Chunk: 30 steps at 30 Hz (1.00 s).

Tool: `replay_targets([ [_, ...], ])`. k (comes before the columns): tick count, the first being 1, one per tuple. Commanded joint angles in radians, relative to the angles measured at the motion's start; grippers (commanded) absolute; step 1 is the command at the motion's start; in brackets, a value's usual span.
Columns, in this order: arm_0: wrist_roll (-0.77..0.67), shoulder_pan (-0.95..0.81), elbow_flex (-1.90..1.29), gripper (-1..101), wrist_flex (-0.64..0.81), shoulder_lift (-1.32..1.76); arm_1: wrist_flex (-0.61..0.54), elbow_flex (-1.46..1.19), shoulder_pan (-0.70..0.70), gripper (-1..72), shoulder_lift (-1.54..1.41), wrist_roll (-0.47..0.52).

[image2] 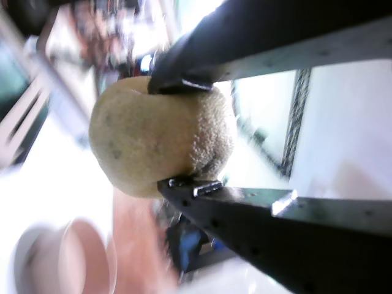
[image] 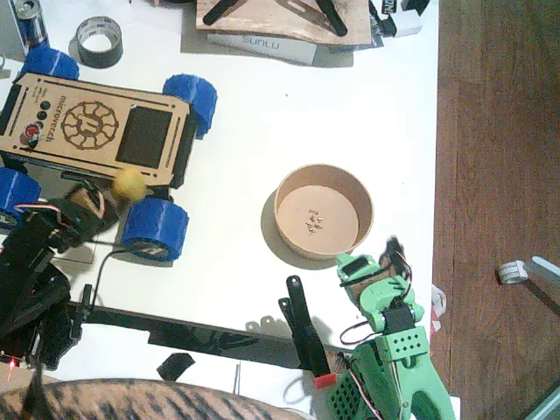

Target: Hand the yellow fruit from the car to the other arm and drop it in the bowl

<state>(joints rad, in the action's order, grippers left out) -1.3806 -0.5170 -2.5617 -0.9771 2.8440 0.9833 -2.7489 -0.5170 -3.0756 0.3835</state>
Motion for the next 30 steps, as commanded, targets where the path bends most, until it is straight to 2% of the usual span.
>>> replay_targets([
  [1, -0.011, -0.071, -0.025, 0, 0.094, 0.0, -0.051, 0.063, -0.075, 0.2, 0.003, 0.141],
  [5, -0.057, -0.178, -0.097, 0, 0.133, 0.051, -0.1, 0.06, -0.155, 0.2, -0.002, 0.319],
  [10, -0.235, -0.368, -0.256, 0, 0.279, 0.132, -0.206, 0.014, -0.236, 0.2, -0.006, 0.494],
  [14, -0.374, -0.546, -0.425, 0, 0.606, 0.107, -0.31, -0.023, -0.304, 0.2, -0.011, 0.583],
  [17, -0.5, -0.657, -0.572, 0, 1.023, 0.002, -0.368, -0.043, -0.367, 0.1, -0.012, 0.644],
  [18, -0.541, -0.684, -0.62, 0, 1.137, -0.017, -0.382, -0.054, -0.394, 0.1, -0.014, 0.658],
  [19, -0.575, -0.706, -0.66, 0, 1.19, -0.011, -0.39, -0.061, -0.423, 0.1, -0.018, 0.673],
  [24, -0.601, -0.764, -0.703, 0, 1.111, 0.048, -0.4, -0.077, -0.574, 0.1, -0.048, 0.709],
  [30, -0.6, -0.811, -0.693, 0, 1.108, 0.067, -0.397, -0.118, -0.684, 0.1, -0.049, 0.738],
])
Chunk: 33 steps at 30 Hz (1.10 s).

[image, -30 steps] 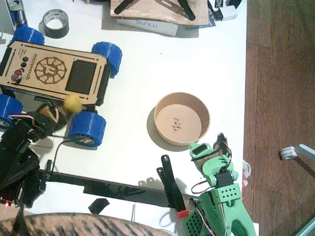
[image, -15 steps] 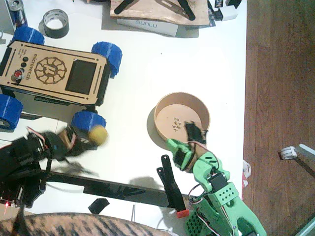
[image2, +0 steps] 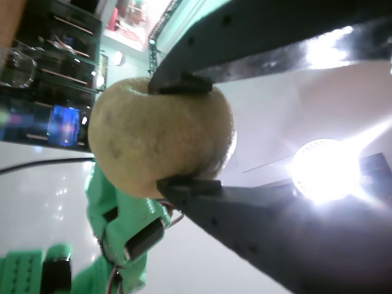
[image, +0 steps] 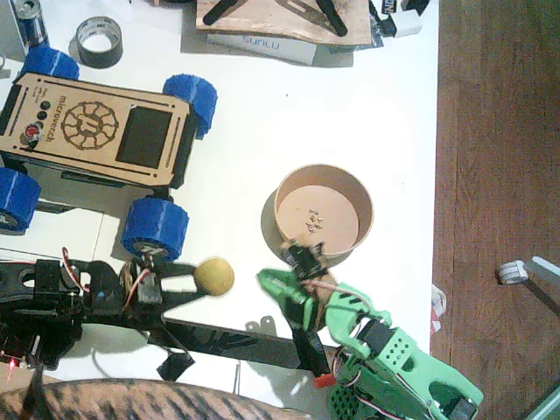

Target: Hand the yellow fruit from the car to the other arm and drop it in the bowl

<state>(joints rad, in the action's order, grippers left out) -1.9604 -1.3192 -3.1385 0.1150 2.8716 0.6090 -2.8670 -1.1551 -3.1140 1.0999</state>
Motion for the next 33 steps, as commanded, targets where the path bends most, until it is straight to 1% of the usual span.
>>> replay_targets([
  [1, -0.02, -0.009, -0.104, 0, 0.015, 0.041, -0.023, -0.005, -0.063, 0.1, -0.011, 0.021],
  [3, -0.009, -0.009, -0.066, 0, 0.005, 0.041, -0.023, -0.008, -0.106, 0.1, -0.008, 0.021],
  [5, 0.023, -0.009, -0.008, 0, -0.04, 0.041, -0.023, -0.008, -0.146, 0.1, -0.008, 0.023],
  [8, 0.083, -0.011, 0.106, 0, -0.172, 0.037, -0.025, -0.008, -0.175, 0.4, -0.009, 0.025],
  [9, 0.091, -0.011, 0.14, 0, -0.212, 0.032, -0.025, -0.008, -0.175, 3.6, -0.009, 0.025],
  [11, 0.094, -0.011, 0.186, 0, -0.27, 0.029, -0.031, -0.009, -0.173, 13.2, -0.009, 0.023],
  [12, 0.094, -0.011, 0.19, 0, -0.276, 0.031, -0.037, -0.009, -0.17, 18.2, -0.009, 0.021],
  [15, 0.094, -0.011, 0.201, 0, -0.273, 0.032, -0.074, -0.009, -0.156, 28.6, -0.011, 0.014],
  [18, 0.094, -0.011, 0.201, 0, -0.267, 0.032, -0.152, -0.009, -0.14, 34.7, 0.012, 0.003],
  [20, 0.094, -0.011, 0.201, 0, -0.267, 0.032, -0.216, -0.009, -0.132, 37.2, 0.041, -0.002],
  [22, 0.094, -0.011, 0.199, 0, -0.268, 0.031, -0.264, -0.009, -0.13, 38.2, 0.067, -0.006],
  [25, 0.094, -0.011, 0.192, 0, -0.27, 0.031, -0.298, -0.011, -0.13, 38.5, 0.087, -0.009],
  [29, 0.094, -0.009, 0.192, 0, -0.267, 0.031, -0.348, -0.012, -0.129, 38.3, 0.135, -0.02],
  [33, 0.094, -0.009, 0.195, 0, -0.259, 0.029, -0.431, -0.015, -0.124, 37.9, 0.216, -0.043],
])
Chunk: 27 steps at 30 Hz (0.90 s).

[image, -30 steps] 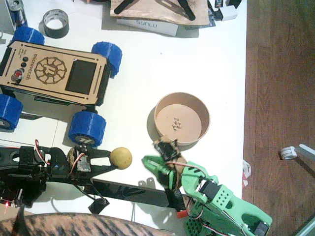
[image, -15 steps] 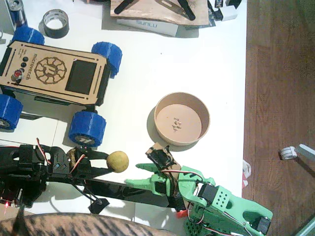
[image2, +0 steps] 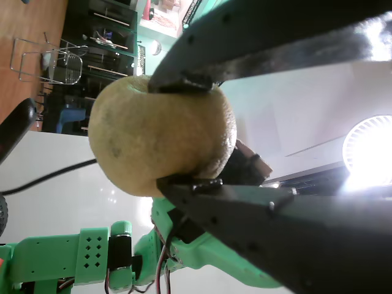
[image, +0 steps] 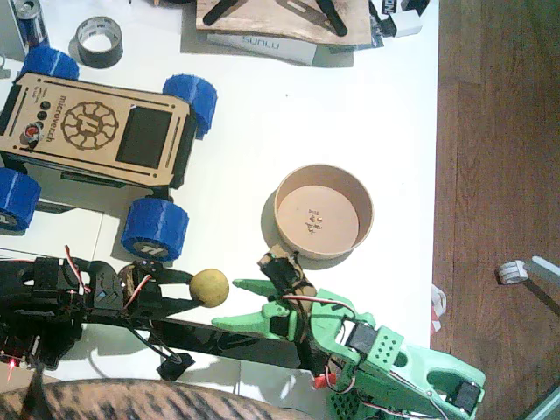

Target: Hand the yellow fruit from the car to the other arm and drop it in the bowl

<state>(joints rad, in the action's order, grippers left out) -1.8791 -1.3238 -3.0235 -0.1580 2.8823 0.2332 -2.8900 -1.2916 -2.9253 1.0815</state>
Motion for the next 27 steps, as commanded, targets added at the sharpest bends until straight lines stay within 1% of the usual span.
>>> replay_targets([
  [1, 0.012, -0.003, 0.08, 0, 0.014, 0.018, -0.072, 0.008, 0.012, 37.9, 0.048, -0.037],
  [6, 0.012, 0.005, 0.077, 0, 0.009, 0.009, -0.098, 0.005, 0.017, 38.6, 0.092, -0.114],
  [9, 0.014, 0.006, 0.077, 0, 0.008, 0.003, -0.124, 0.003, 0.025, 39.0, 0.124, -0.132],
  [27, 0.014, 0.009, 0.077, 0, 0.005, -0.002, -0.422, 0.002, 0.041, 40.5, 0.365, -0.132],
])
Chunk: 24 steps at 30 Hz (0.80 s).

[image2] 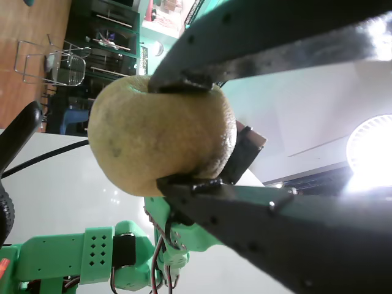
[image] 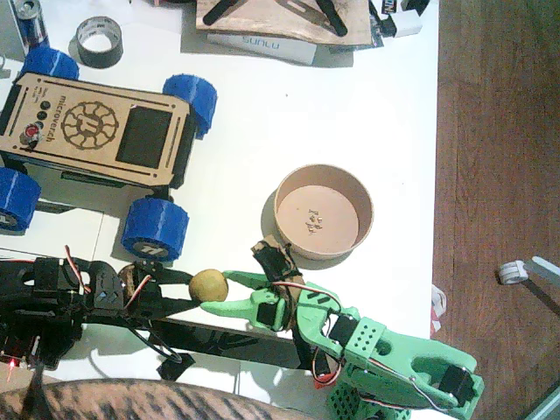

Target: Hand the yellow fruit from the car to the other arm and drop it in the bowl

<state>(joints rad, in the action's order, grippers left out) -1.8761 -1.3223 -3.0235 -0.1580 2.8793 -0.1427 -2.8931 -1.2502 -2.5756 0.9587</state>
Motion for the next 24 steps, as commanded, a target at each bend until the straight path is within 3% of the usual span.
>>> replay_targets([
  [1, 0.011, 0.008, 0.077, 0, 0.005, 0.002, -0.058, 0.005, 0.002, 40.5, 0.025, -0.009],
  [11, 0.011, 0.008, 0.077, 0, 0.003, 0.002, -0.267, 0.005, 0.003, 40.3, 0.212, -0.081],
  [24, 0.011, 0.009, 0.075, 0, -0.041, 0.02, -0.296, 0.0, 0.0, 40.4, 0.282, -0.196],
])
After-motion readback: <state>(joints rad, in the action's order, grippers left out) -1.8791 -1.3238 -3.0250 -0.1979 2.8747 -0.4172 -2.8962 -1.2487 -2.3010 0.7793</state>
